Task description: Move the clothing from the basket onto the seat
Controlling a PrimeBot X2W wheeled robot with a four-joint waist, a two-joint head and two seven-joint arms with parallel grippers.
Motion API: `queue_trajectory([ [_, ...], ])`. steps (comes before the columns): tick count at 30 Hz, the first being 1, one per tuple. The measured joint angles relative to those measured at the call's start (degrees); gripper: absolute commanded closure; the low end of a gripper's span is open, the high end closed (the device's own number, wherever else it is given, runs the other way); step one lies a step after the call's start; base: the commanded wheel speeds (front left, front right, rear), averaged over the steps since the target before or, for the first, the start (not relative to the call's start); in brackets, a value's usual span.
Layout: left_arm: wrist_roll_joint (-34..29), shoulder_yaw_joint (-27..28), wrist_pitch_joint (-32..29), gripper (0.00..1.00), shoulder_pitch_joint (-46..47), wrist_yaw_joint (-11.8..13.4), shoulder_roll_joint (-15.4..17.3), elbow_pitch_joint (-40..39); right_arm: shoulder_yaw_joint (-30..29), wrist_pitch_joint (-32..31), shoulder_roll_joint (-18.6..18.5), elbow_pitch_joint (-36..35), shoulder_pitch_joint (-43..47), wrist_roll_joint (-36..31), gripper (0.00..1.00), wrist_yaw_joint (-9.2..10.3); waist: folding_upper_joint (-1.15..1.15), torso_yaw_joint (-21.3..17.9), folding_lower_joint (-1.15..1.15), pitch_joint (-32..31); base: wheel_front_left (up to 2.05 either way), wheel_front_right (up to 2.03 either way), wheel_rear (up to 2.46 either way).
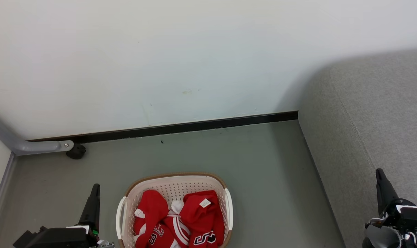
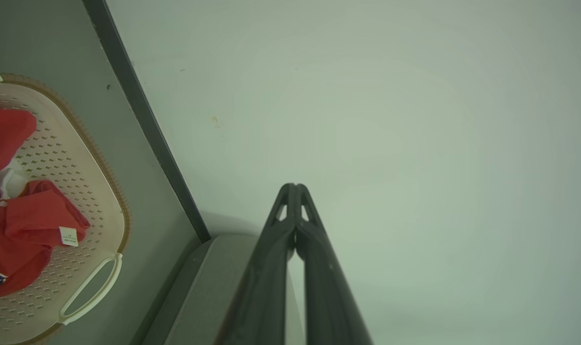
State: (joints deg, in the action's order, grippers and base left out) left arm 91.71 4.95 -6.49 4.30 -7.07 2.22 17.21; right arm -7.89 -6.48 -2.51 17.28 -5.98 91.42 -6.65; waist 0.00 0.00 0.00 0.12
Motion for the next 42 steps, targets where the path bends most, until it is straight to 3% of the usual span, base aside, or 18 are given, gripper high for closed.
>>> queue_trajectory([
  [15, 0.0, 0.0, 0.0, 1.0, 0.0, 0.0, 0.0, 0.0, 0.0, 0.0, 0.0, 0.0, 0.0, 0.0, 1.0, 0.0, 0.0, 0.0, 0.0, 0.0, 0.0, 0.0, 0.0],
  [16, -0.01, -0.04, 0.01, 0.0, -0.1, 0.01, -0.04, 0.33, 0.02, 0.0, 0.05, 0.34, 0.02, -0.02, 0.0, 0.05, 0.0, 0.0, 0.0, 0.0, 0.0, 0.0, 0.0],
  [30, -0.02, -1.35, 1.15, 0.0, -1.91, 0.07, -0.64, 3.82, 0.63, 0.0, 0.75, 3.71, 1.27, -0.35, 0.0, 0.16, 0.0, -0.05, 0.0, 0.19, 0.0, 0.0, 0.0],
  [42, -2.92, -4.04, 4.16, 0.0, 1.46, 0.07, -0.58, 5.91, 3.15, 0.58, -1.43, 4.79, -2.06, -4.42, 0.0, 0.16, 0.0, -0.03, 0.0, 0.42, 0.0, 0.0, 0.0],
])
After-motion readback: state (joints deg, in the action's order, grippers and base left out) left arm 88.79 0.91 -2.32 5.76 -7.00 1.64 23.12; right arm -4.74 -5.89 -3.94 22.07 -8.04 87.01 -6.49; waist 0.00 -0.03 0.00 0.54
